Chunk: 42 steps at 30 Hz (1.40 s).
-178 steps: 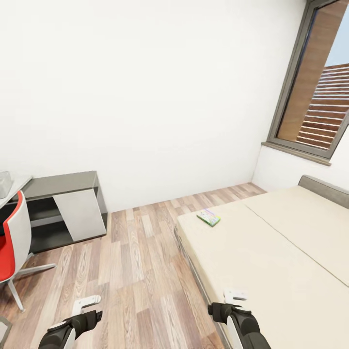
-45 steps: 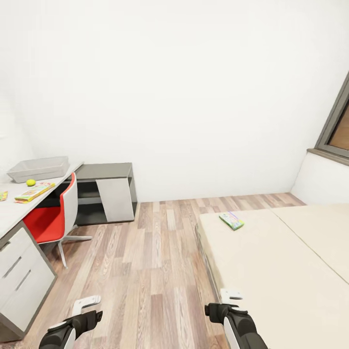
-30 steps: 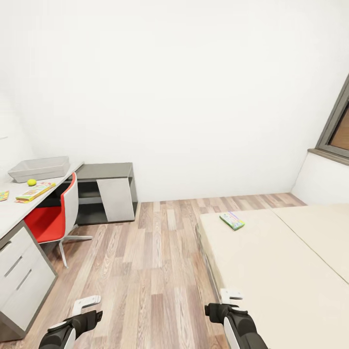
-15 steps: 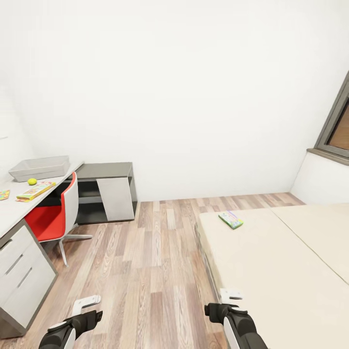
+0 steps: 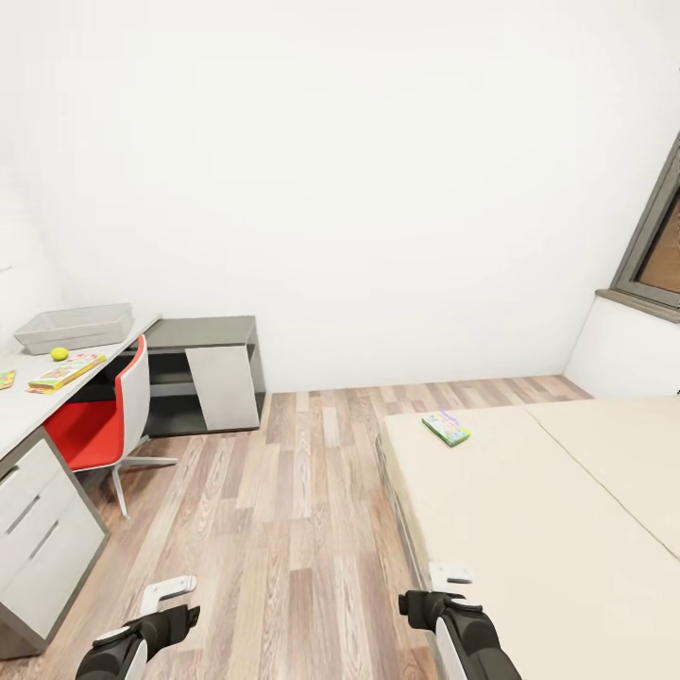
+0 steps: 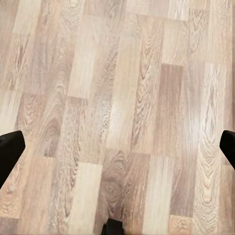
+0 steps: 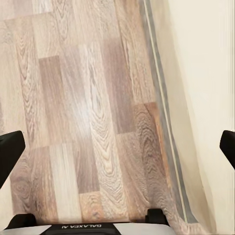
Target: Put all the toys in the child's room - the three board games (two on the bed and one on the table), the two jigsaw puzzles on the table, and the tennis ball on the table - inside the toy box on the table in the child's room.
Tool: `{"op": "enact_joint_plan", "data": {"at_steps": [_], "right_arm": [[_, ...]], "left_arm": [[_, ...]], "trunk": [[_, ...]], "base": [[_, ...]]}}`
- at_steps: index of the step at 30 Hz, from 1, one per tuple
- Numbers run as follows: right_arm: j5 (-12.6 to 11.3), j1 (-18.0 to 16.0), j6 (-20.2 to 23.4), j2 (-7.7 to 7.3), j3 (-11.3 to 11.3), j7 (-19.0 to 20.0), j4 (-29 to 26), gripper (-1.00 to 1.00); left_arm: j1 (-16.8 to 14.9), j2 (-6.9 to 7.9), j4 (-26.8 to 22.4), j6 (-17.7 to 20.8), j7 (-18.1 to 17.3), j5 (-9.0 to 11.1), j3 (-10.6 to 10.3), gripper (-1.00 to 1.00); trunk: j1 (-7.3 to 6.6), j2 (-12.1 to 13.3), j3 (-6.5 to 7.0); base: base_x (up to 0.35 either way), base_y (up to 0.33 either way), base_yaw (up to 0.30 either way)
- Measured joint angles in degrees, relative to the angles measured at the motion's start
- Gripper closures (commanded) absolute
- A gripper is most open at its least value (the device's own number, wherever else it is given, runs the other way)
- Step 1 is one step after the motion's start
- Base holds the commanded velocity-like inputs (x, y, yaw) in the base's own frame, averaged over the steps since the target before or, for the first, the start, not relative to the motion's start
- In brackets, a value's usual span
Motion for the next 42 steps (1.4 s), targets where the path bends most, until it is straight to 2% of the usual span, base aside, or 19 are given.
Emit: {"op": "enact_joint_plan", "data": {"at_steps": [20,30,42], "right_arm": [[0.02,-0.04,-0.03,0.03,0.00,0.00,0.02,-1.00],[0.08,-0.02,-0.04,0.33,0.00,0.00,0.07,-1.00],[0.08,-0.01,-0.03,0.38,0.00,0.00,0.05,-1.00]], "left_arm": [[0.00,-0.24,-0.02,-0.01,0.00,0.00,0.01,-1.00],[0.01,-0.26,-0.04,-0.01,0.00,0.01,0.02,-1.00],[0.00,-0.26,-0.02,-0.01,0.00,0.00,0.01,-1.00]], "trunk": [[0.00,0.00,0.00],[0.00,-0.01,0.00],[0.00,-0.01,0.00]], "base": [[0.000,-0.039,0.004],[0.000,0.000,0.151],[-0.023,0.000,0.025]]}}
